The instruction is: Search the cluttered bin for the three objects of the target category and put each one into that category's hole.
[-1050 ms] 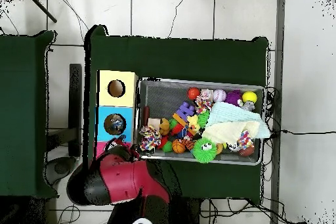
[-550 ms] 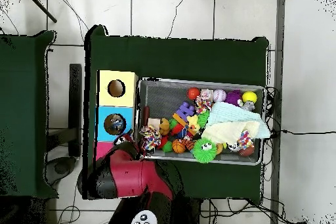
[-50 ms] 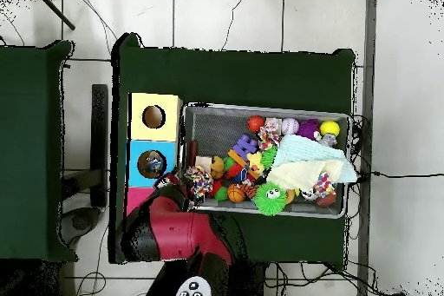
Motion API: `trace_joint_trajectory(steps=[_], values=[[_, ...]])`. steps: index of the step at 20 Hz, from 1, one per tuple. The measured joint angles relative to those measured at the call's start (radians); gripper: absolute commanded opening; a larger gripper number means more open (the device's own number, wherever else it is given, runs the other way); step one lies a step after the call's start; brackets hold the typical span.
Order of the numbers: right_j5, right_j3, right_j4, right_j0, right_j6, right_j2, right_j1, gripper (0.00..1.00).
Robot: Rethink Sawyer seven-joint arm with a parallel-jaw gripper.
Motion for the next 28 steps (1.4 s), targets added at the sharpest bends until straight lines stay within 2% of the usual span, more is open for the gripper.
trace_joint_trajectory(steps=[8,13,16,19,25,26,28], values=[[-0.054,-0.024,-0.016,-0.044,0.000,-0.003,0.010,1.00],[-0.086,-0.064,-0.104,-0.109,-0.001,0.030,0.017,1.00],[-0.078,-0.077,-0.185,-0.193,-0.005,0.087,0.010,1.00],[-0.017,-0.081,-0.270,-0.321,-0.015,0.176,-0.018,1.00],[0.131,-0.075,-0.314,-0.460,-0.035,0.287,-0.085,1.00],[0.180,-0.069,-0.328,-0.515,-0.054,0.344,-0.108,1.00],[0.211,-0.063,-0.344,-0.566,-0.080,0.402,-0.121,1.00]])
